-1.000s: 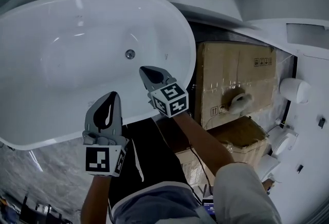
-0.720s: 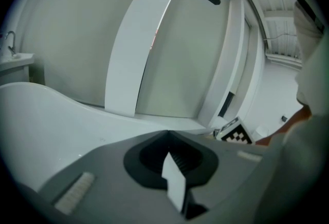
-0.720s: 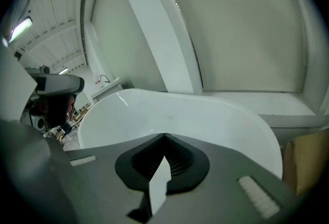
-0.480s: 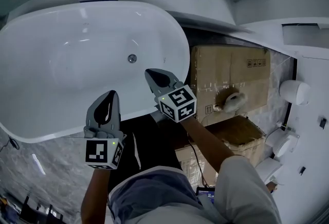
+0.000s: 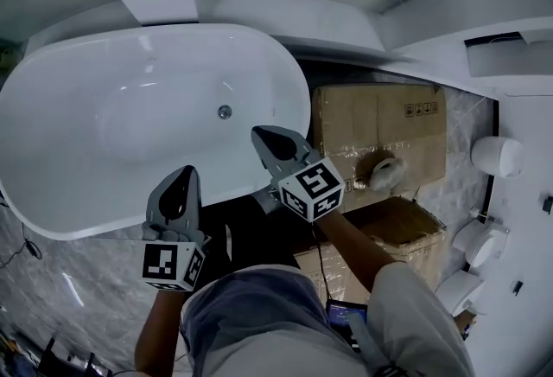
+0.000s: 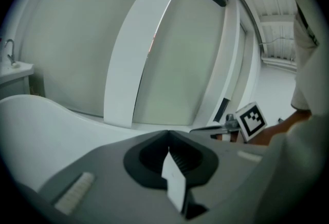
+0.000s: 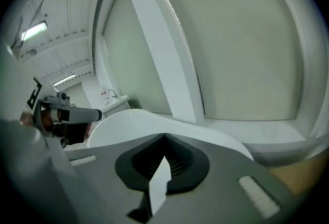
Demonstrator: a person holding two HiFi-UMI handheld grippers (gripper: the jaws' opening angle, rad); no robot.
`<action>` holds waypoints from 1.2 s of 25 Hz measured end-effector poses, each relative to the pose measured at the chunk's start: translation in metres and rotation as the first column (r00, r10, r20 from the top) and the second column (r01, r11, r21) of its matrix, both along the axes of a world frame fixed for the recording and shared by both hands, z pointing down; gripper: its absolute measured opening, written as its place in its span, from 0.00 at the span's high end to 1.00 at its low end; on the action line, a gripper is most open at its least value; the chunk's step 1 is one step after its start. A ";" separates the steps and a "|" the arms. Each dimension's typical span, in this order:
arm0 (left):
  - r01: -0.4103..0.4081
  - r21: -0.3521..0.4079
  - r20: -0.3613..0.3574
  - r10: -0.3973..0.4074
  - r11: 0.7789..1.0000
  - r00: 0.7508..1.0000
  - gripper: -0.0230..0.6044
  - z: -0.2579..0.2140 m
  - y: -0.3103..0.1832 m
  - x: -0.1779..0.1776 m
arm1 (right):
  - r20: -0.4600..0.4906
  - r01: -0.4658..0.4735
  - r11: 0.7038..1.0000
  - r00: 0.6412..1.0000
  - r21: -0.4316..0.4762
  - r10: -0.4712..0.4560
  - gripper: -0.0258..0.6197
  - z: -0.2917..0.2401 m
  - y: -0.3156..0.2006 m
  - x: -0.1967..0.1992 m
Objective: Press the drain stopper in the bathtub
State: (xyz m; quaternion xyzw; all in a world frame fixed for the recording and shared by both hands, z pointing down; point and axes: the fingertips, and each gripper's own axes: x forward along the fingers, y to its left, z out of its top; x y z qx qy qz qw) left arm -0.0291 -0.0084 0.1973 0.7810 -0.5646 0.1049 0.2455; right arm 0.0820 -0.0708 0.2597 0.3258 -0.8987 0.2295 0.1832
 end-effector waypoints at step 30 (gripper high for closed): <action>0.125 0.195 -0.007 -0.126 0.973 0.992 0.96 -0.149 0.064 -0.008 | 0.054 0.042 0.978 0.997 0.202 -0.054 0.97 -0.186 0.072 0.043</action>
